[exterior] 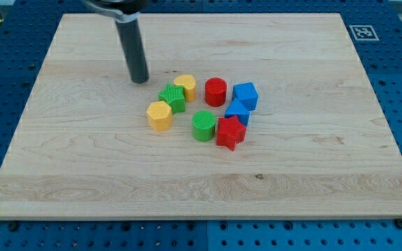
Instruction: Move the yellow heart in between green circle and blue triangle
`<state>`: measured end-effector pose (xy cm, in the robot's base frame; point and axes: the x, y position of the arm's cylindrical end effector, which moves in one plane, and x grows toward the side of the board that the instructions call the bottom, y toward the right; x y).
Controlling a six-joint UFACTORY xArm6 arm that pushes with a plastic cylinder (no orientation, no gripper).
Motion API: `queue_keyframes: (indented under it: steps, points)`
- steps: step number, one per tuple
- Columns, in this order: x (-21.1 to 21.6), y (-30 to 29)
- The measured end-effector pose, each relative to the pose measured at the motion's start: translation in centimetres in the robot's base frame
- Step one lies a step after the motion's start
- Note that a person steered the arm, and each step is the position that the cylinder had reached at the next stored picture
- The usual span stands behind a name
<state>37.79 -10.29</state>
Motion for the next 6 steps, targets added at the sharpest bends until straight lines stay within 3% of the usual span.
queue_keyframes:
  steps: [2,6]
  points:
    - [0.3,4.6]
    - [8.1,12.9]
